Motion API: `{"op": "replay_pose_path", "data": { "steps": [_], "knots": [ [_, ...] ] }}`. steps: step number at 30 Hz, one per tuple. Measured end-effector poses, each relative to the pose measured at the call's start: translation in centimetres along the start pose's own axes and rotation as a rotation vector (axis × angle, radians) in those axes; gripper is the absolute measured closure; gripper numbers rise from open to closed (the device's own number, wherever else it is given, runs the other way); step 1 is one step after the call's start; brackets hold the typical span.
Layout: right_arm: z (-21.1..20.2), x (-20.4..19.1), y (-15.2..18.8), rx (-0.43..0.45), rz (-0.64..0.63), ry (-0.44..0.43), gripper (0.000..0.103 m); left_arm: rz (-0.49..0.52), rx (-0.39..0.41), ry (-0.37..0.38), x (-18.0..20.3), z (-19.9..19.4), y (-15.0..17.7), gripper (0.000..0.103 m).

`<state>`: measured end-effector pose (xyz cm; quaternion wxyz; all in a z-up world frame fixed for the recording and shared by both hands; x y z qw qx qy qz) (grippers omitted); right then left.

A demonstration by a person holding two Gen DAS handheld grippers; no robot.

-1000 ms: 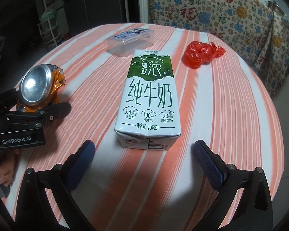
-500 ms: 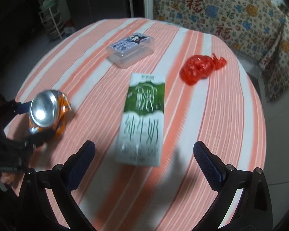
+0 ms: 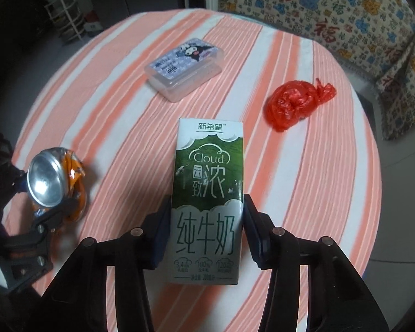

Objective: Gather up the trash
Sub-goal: 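Carry the can and milk carton over the blue wastebasket and release both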

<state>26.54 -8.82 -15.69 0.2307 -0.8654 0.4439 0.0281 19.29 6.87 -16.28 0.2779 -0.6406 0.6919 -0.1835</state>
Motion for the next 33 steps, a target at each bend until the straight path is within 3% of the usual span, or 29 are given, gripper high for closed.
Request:
{"op": "replay_pose_path", "data": {
  "steps": [11, 22, 33],
  "knots": [
    [-7.8, 5.7, 4.6, 0.124, 0.09, -0.015, 0.054, 0.033, 0.056, 0.116, 7.3, -2.7, -3.2, 0.064],
    [-16.6, 20.0, 15.2, 0.198, 0.335, 0.112, 0.054, 0.176, 0.079, 0.354, 24.8, -5.5, -7.1, 0.065],
    [-17.0, 30.8, 24.0, 0.219, 0.542, 0.146, 0.053, 0.289, 0.017, 0.466, 41.7, -2.9, -7.9, 0.064]
  ]
}}
Point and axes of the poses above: each gripper's, at about its wrist camera, not at the fingertips, and z roughly the way its jaws point, x to its right, y to its underside, the point moved 5 cm from there along z, roughly the way its jaws point, and after that the axes turned 14 degrees about -y, right-handed, at the moved point
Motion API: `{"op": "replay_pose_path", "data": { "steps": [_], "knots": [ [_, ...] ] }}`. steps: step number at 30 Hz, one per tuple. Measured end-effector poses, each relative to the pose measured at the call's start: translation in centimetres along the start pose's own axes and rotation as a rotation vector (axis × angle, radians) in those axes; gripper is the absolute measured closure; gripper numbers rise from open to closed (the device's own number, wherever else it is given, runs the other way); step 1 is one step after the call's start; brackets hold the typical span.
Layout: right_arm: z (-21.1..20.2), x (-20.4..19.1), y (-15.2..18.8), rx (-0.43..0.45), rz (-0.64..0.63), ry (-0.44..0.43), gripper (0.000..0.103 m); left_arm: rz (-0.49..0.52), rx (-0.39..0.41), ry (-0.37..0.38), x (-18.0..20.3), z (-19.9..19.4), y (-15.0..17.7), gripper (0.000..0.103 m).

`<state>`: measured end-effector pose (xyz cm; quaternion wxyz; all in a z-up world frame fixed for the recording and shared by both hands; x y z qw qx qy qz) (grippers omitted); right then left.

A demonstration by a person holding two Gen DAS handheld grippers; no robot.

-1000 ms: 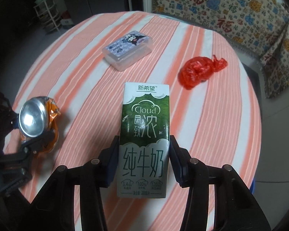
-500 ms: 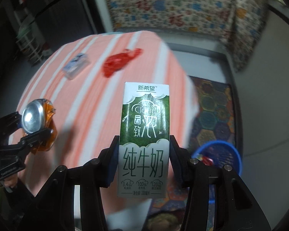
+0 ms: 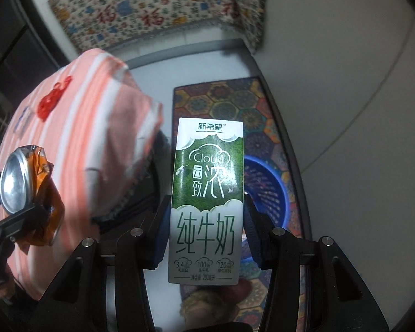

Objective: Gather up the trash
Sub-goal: 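Carry the can and milk carton over the blue wastebasket and release both, then move both tools back over the table toward the clear box and red bag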

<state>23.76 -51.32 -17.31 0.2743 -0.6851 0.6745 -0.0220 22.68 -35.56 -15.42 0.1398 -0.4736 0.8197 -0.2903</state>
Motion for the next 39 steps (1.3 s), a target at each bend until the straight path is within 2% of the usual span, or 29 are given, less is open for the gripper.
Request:
{"op": "replay_pose_path", "data": {
  "steps": [4, 13, 15, 16, 17, 18, 20, 23, 25, 27, 29, 31, 34, 39],
  "knots": [
    [0.9, 3.5, 0.9, 0.014, 0.077, -0.016, 0.053, 0.008, -0.04, 0.007, 2.5, 4.4, -0.7, 0.064],
    [3.4, 8.7, 2.5, 0.025, 0.184, -0.069, 0.053, -0.011, -0.104, 0.024, 4.4, 11.3, -0.9, 0.063],
    [4.0, 9.1, 2.8, 0.021, 0.18, -0.076, 0.05, -0.023, -0.105, 0.042, 4.8, 12.3, -1.1, 0.052],
    [4.2, 9.2, 3.0, 0.026, 0.183, -0.079, 0.045, -0.029, -0.11, 0.043, 4.9, 12.9, -1.2, 0.034],
    [4.2, 9.4, 3.3, 0.034, 0.19, -0.074, 0.031, -0.036, -0.107, 0.036, 4.9, 13.2, -1.4, 0.031],
    [4.2, 9.7, 3.5, 0.049, 0.202, -0.064, 0.025, -0.043, -0.104, 0.031, 4.9, 13.4, -1.6, 0.031],
    [3.9, 10.3, 3.9, 0.071, 0.223, -0.051, 0.026, -0.059, -0.117, 0.031, 4.9, 13.6, -1.9, 0.031],
    [2.7, 10.7, 3.8, 0.114, 0.226, 0.001, 0.025, -0.087, -0.103, 0.02, 4.2, 12.4, -2.3, 0.031],
    [1.0, 10.7, 3.4, 0.168, 0.218, 0.046, 0.019, -0.094, -0.088, 0.008, 3.5, 10.4, -2.1, 0.031],
    [-0.6, 10.3, 2.9, 0.225, 0.211, 0.096, 0.006, -0.091, -0.062, -0.003, 2.6, 8.0, -1.8, 0.031],
    [-2.4, 9.1, 2.3, 0.279, 0.184, 0.139, 0.004, -0.081, -0.026, -0.029, 1.4, 4.8, -1.1, 0.031],
    [-4.2, 6.8, 1.6, 0.321, 0.136, 0.166, 0.004, -0.061, -0.003, -0.071, -0.3, 1.7, 0.2, 0.031],
    [-6.0, 2.4, 0.8, 0.367, 0.047, 0.162, 0.003, -0.05, 0.026, -0.144, -4.0, -2.2, 2.8, 0.03],
    [-4.9, -8.7, 0.3, 0.38, -0.114, 0.074, 0.001, -0.115, -0.021, -0.308, -12.3, -5.7, 9.6, 0.03]
  ]
}}
Point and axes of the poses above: each gripper's, at about its wrist camera, not at the fingertips, and z roughly the way its jaws point, x to its right, y to its underside, the point moved 5 cm from there along z, roughly the way its jaws point, and after that the axes turned 14 degrees about -y, right-handed, at the moved point
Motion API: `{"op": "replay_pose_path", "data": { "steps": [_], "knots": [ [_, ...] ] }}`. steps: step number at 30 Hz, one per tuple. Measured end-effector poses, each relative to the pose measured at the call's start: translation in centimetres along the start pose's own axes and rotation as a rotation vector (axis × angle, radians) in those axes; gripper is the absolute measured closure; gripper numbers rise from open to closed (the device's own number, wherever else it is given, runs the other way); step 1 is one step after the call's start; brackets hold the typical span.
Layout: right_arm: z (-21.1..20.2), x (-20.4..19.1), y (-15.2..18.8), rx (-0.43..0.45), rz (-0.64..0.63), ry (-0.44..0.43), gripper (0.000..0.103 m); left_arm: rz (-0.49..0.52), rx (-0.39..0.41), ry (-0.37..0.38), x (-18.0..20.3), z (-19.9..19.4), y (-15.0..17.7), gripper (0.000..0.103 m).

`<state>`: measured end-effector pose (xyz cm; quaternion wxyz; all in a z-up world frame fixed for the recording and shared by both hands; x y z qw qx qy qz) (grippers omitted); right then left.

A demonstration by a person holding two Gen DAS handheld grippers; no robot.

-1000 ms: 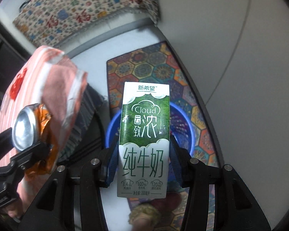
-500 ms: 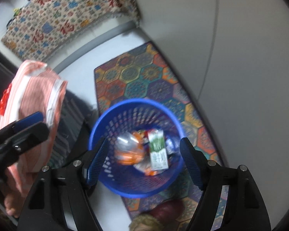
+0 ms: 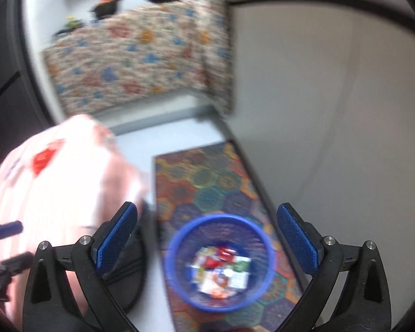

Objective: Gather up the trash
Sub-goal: 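Move both tools back over the table toward the clear box and red bag, then grasp the clear cartoon box with the left tool while the right tool grasps the red bag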

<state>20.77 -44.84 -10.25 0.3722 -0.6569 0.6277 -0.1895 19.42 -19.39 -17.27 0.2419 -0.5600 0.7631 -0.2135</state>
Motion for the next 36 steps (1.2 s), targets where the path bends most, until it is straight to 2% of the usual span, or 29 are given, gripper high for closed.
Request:
{"op": "replay_pose_path", "data": {
  "steps": [4, 7, 9, 12, 15, 18, 22, 28, 31, 36],
  "knots": [
    [4.0, -9.2, 1.8, -0.082, -0.082, -0.145, 0.001, -0.063, -0.034, -0.16, -7.8, 0.9, 4.1, 0.03],
    [7.7, -15.6, 3.7, -0.15, -0.141, -0.212, 0.001, -0.118, -0.01, -0.252, -13.1, 1.3, 6.0, 0.03],
    [9.9, -19.2, 4.9, -0.187, -0.175, -0.252, 0.001, -0.158, -0.016, -0.286, -16.0, 1.9, 6.6, 0.03],
    [12.9, -22.5, 5.9, -0.226, -0.215, -0.263, 0.001, -0.201, -0.038, -0.282, -19.2, 3.3, 6.8, 0.03],
    [15.0, -23.9, 6.1, -0.229, -0.239, -0.231, 0.001, -0.221, -0.038, -0.265, -20.5, 3.9, 6.2, 0.023],
    [16.8, -23.9, 6.3, -0.25, -0.266, -0.184, 0.001, -0.221, -0.043, -0.27, -21.4, 4.5, 6.3, 0.01],
    [17.4, -24.2, 6.4, -0.268, -0.262, -0.195, 0.0, -0.224, -0.062, -0.273, -22.1, 5.5, 5.5, 0.0],
    [17.4, -24.7, 6.6, -0.266, -0.264, -0.194, 0.0, -0.198, -0.055, -0.249, -23.4, 7.0, 3.9, 0.0],
    [17.5, -24.8, 6.5, -0.267, -0.26, -0.196, 0.0, -0.176, -0.053, -0.236, -25.2, 8.9, 1.6, 0.0],
    [17.5, -24.6, 6.4, -0.267, -0.259, -0.198, 0.0, -0.21, -0.061, -0.264, -28.0, 12.1, -2.0, 0.0]
  ]
}}
Point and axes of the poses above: each gripper's, at about its wrist camera, not at the fingertips, and z roughly the way its jaws point, x to its right, y to its underside, the point moved 5 cm from there along z, roughly the way its jaws point, and after that the axes turned 14 degrees about -y, right-handed, at the moved point
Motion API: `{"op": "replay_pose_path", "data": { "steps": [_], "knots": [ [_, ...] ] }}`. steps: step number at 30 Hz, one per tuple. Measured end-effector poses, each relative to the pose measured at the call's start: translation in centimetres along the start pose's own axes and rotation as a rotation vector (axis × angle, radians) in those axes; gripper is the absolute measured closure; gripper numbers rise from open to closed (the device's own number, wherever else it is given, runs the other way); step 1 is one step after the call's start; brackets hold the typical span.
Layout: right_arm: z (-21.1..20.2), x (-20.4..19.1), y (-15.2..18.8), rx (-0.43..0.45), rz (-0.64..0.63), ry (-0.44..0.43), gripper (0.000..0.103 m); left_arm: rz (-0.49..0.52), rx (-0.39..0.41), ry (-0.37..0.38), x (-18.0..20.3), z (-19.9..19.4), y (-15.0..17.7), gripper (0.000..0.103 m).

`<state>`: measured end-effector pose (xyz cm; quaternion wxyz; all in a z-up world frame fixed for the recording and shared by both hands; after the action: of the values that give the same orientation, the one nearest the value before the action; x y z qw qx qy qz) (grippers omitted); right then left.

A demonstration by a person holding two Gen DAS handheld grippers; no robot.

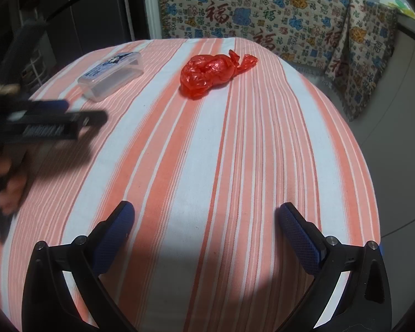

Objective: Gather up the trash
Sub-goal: 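Grasp the clear cartoon box with the left tool while the right tool grasps the red bag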

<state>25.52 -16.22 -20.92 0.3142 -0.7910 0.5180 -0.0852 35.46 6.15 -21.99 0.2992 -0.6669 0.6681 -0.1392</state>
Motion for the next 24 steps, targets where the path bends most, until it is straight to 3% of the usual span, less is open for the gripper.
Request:
{"op": "replay_pose_path", "data": {
  "steps": [4, 6, 7, 8, 13, 20, 24],
  "knots": [
    [0.1, 0.1, 0.0, 0.0, 0.002, -0.002, 0.0, 0.036, 0.005, 0.028, 0.3, 1.3, -1.9, 0.001],
    [0.1, -0.1, 0.0, 0.001, 0.002, -0.001, 0.0, 0.057, 0.028, 0.055, 0.4, 1.1, -2.1, 0.014],
    [0.1, -0.1, 0.0, 0.001, 0.002, -0.001, 0.0, 0.057, 0.043, 0.062, 0.5, 1.0, -2.1, 0.034],
    [0.1, -0.1, 0.0, 0.001, 0.002, -0.001, 0.0, 0.05, 0.05, 0.072, 0.4, 0.6, -2.1, 0.042],
    [0.1, -0.1, 0.0, 0.002, 0.002, -0.001, 0.0, -0.021, 0.041, 0.038, -1.1, -1.0, 0.0, 0.042],
    [0.1, -0.1, 0.0, 0.002, 0.003, -0.001, 0.0, -0.118, -0.001, -0.005, -3.8, -6.1, 7.3, 0.041],
    [0.1, -0.1, 0.0, 0.003, 0.003, -0.001, 0.0, -0.129, 0.011, -0.028, -4.5, -7.5, 9.4, 0.041]
  ]
}}
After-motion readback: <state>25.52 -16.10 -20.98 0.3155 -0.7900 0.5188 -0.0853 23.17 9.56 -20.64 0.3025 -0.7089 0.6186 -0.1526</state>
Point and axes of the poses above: each gripper's, at about its wrist camera, not at the fingertips, and z roughly the way its jaws point, x to its right, y to its underside, the point moved 5 cm from there along z, roughly the way its jaws point, and after that the axes turned 14 degrees about -y, right-handed, at the moved point
